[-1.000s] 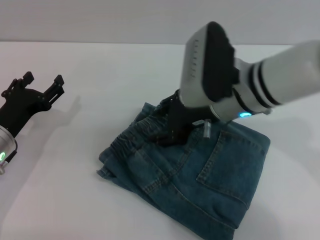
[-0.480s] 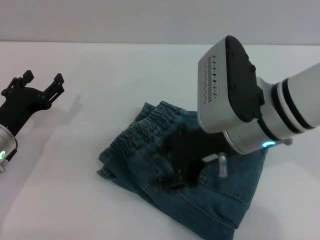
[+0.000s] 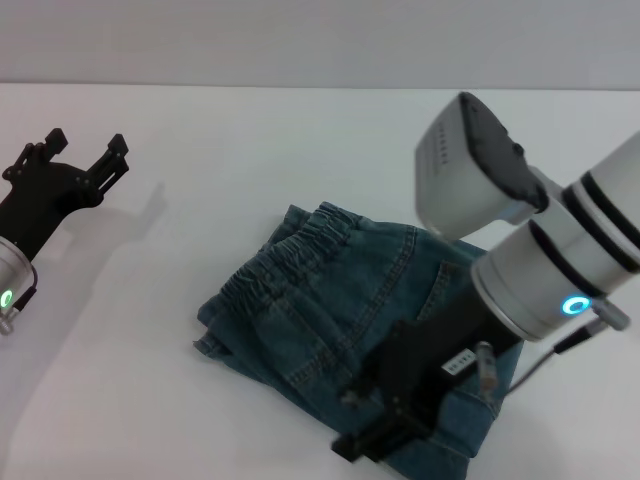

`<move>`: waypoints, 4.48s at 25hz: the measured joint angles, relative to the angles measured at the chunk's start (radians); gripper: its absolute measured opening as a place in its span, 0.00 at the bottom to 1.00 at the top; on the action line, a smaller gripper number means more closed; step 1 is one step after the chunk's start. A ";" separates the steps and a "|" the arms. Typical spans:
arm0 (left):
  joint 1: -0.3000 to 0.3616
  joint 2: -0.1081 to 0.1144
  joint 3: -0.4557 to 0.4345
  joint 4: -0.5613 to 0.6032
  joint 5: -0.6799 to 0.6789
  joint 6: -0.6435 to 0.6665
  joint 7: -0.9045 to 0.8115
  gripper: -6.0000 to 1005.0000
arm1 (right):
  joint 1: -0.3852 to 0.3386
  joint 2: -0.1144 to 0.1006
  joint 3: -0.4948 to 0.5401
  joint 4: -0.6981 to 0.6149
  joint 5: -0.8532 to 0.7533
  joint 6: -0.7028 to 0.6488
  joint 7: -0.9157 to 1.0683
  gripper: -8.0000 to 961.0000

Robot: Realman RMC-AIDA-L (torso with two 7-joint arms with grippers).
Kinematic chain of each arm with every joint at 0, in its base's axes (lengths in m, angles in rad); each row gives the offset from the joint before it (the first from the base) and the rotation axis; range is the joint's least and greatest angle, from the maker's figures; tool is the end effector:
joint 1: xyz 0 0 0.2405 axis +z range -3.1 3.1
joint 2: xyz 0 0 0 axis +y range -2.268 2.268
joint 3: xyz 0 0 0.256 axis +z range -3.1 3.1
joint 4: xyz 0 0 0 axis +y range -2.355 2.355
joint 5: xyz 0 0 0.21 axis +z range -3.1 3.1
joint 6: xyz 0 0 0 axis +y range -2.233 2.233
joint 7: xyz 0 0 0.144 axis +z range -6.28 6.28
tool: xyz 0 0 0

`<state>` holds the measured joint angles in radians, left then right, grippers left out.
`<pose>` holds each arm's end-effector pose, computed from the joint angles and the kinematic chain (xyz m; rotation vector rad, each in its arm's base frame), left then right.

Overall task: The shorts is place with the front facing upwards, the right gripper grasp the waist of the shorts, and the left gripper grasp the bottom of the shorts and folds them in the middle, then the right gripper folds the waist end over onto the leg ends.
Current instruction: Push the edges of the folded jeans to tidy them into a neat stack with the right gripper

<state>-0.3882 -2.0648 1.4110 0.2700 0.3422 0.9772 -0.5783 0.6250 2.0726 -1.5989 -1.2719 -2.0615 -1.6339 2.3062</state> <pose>-0.3361 0.3426 -0.0082 -1.7720 -0.7204 -0.7362 0.1202 0.2944 -0.0576 2.9000 -0.5292 0.1964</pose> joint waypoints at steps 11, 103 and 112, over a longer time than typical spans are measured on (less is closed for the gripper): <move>-0.020 -0.001 -0.003 -0.007 0.000 0.000 0.000 0.84 | 0.028 -0.005 0.172 0.155 -0.103 -0.153 0.021 0.57; -0.017 -0.003 -0.032 -0.027 -0.012 -0.014 0.002 0.84 | 0.036 -0.005 0.325 0.287 -0.311 -0.005 -0.075 0.57; -0.017 -0.001 -0.032 -0.037 -0.012 -0.010 0.002 0.84 | 0.028 -0.013 0.430 0.281 -0.360 0.056 -0.099 0.57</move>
<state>-0.4048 -2.0659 1.3790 0.2331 0.3298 0.9671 -0.5768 0.6532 2.0595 -1.1694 -0.9909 -2.4213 -1.5779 2.2068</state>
